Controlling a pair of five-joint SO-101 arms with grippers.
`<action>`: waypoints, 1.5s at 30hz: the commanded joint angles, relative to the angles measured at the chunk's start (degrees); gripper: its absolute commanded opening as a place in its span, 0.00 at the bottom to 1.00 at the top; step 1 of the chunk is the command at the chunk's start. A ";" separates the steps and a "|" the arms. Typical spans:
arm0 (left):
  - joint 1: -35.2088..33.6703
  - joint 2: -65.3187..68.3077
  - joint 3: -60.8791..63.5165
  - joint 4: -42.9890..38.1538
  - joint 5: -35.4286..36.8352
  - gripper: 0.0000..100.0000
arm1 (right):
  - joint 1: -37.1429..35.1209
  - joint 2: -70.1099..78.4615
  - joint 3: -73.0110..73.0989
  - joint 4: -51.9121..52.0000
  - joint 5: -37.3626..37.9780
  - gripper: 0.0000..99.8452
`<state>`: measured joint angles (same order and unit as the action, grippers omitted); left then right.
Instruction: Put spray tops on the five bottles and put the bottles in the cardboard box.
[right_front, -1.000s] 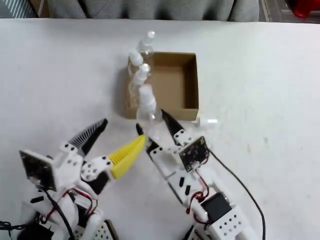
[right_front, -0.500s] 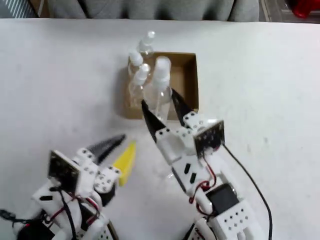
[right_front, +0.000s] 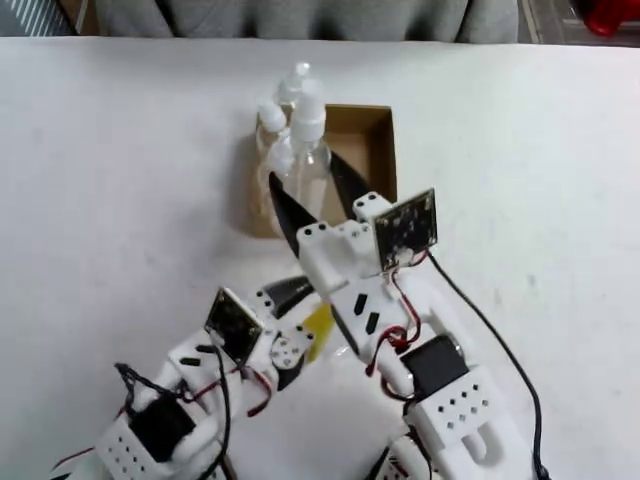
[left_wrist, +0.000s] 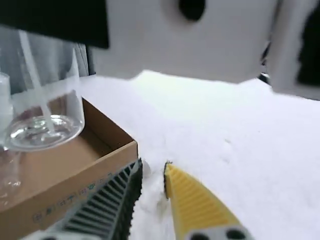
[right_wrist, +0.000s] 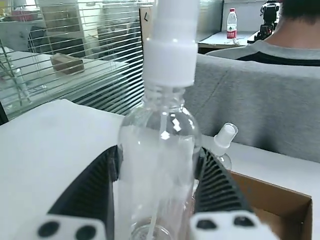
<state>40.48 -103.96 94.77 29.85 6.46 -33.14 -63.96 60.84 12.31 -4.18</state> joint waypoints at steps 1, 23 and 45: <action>0.40 -0.92 1.85 -7.74 -0.44 0.02 | 0.22 -0.04 -3.08 1.36 -1.58 0.01; -5.05 -0.92 2.20 -8.53 -0.44 0.02 | -3.47 -10.33 -4.13 23.34 -1.05 0.01; -25.63 -0.84 2.20 7.65 -0.97 0.02 | 13.05 5.41 -6.51 8.04 3.60 0.01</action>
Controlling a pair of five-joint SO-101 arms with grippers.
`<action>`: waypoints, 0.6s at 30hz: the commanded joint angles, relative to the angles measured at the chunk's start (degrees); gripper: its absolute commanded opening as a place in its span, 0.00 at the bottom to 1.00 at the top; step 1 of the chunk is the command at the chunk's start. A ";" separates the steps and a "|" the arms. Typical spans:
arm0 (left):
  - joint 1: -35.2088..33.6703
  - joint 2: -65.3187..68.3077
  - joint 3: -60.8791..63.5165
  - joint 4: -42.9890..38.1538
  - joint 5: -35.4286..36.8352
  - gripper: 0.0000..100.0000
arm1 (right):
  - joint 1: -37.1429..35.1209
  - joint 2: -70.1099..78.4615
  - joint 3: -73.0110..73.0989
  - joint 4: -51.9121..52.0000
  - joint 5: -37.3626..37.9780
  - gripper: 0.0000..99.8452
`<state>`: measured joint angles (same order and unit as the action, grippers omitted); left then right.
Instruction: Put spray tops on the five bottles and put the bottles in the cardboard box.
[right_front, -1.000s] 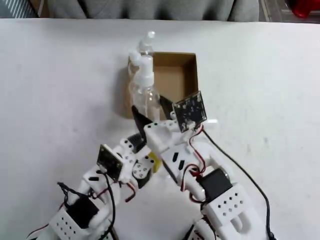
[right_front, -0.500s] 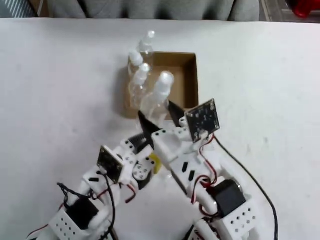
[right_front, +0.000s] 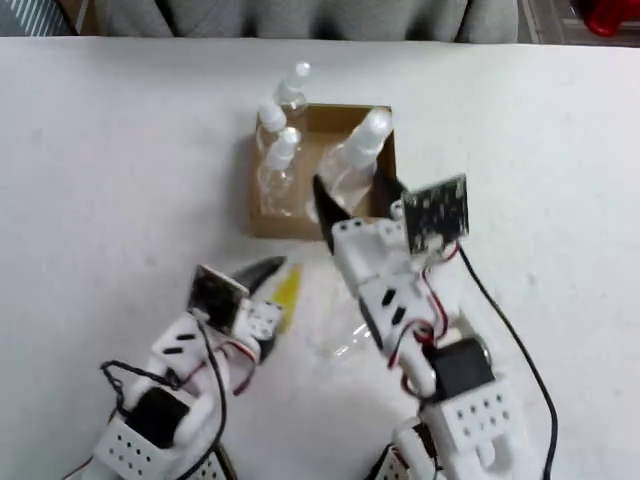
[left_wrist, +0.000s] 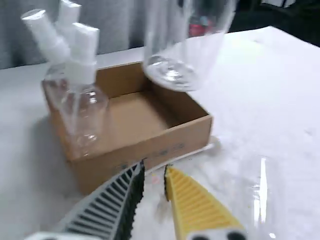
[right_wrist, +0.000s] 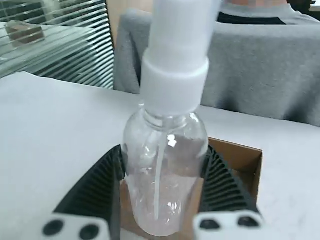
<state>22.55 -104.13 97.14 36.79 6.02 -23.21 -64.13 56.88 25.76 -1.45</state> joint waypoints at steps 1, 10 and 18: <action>-10.42 -0.66 -0.18 1.05 -0.53 0.02 | 3.91 7.78 -2.55 -7.60 0.88 0.01; -24.84 -0.66 -0.18 7.03 -0.53 0.02 | 7.96 28.79 -3.78 -28.70 1.05 0.01; -26.86 -0.66 -0.18 10.73 -4.13 0.02 | 10.15 47.34 -17.93 -30.29 1.05 0.01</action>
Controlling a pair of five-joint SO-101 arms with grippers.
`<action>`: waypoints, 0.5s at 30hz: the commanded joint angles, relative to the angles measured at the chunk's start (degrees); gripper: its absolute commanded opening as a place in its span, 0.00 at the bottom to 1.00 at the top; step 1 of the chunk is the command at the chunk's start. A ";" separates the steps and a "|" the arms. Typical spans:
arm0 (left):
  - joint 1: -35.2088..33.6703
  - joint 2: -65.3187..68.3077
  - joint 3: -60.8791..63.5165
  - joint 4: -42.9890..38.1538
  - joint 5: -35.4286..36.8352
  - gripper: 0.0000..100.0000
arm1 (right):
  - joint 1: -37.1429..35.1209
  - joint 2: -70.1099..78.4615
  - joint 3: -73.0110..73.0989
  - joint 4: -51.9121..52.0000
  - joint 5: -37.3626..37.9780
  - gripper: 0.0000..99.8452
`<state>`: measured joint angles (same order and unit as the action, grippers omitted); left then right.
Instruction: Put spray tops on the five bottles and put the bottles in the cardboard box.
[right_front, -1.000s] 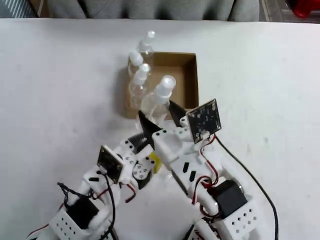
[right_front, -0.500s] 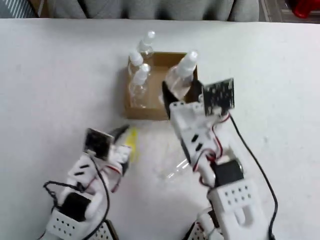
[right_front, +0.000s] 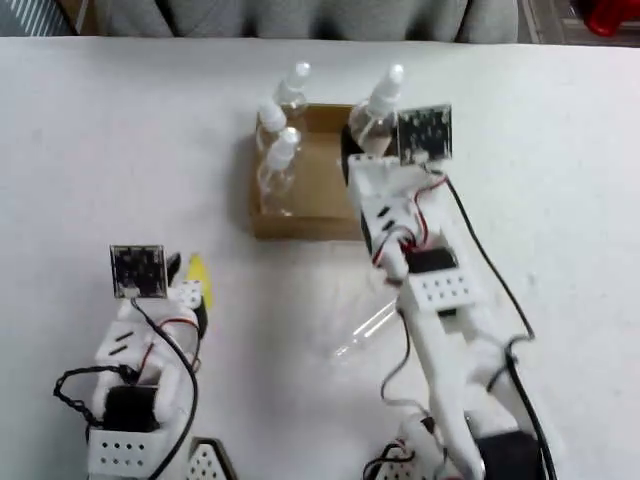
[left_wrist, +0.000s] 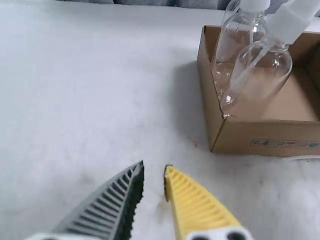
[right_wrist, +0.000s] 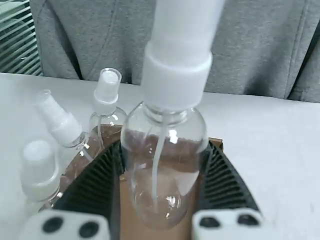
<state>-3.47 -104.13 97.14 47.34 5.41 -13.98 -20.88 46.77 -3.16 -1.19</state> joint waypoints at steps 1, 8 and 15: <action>-0.84 -0.66 -0.18 0.26 -5.36 0.02 | 0.92 6.29 -10.11 -1.36 0.79 0.01; -0.84 -0.66 -0.18 1.93 -9.67 0.02 | 1.01 20.00 -23.91 -1.36 0.79 0.01; -0.84 -0.66 -0.18 2.20 -9.67 0.02 | 1.01 32.66 -35.96 -1.10 0.79 0.02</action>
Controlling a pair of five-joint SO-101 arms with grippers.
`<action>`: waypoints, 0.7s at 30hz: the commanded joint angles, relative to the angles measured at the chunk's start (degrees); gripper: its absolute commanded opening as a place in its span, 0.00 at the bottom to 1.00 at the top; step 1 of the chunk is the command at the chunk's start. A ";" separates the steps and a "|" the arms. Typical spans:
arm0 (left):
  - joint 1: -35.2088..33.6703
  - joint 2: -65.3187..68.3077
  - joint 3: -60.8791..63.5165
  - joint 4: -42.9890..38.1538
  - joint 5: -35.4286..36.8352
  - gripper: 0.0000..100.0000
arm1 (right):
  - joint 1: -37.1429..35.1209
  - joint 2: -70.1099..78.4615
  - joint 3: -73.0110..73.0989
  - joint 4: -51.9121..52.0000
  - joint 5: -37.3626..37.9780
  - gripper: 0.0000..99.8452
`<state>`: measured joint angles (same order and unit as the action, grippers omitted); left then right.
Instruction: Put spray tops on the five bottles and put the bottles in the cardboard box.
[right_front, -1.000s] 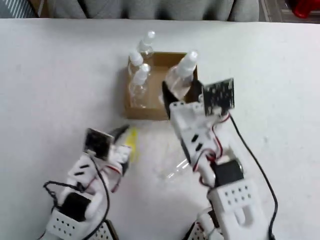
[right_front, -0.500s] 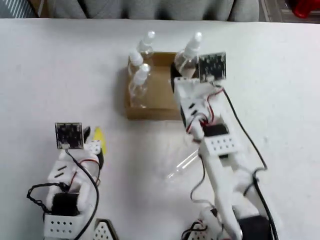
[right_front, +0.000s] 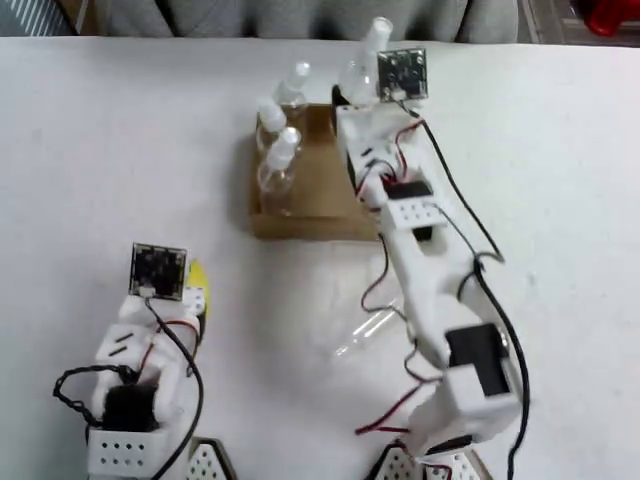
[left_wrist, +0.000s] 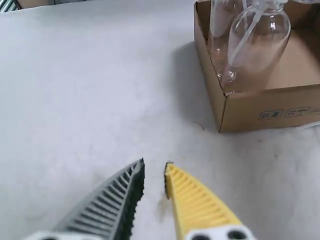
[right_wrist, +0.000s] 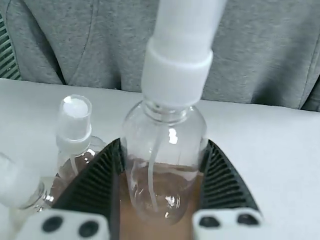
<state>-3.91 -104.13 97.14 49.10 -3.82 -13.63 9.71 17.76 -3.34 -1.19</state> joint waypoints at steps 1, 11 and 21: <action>-0.40 -0.66 -0.18 0.44 -0.44 0.02 | 0.66 3.56 -8.18 -0.84 0.79 0.02; -0.40 -0.66 -0.18 0.00 -0.44 0.02 | 2.95 12.00 -13.10 -0.92 0.79 0.02; -0.40 -0.66 -0.18 0.00 -0.44 0.02 | 4.53 12.79 -12.66 -0.75 6.33 0.02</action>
<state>-3.91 -104.13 97.14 49.10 -3.82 -10.37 23.43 8.26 -3.34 1.98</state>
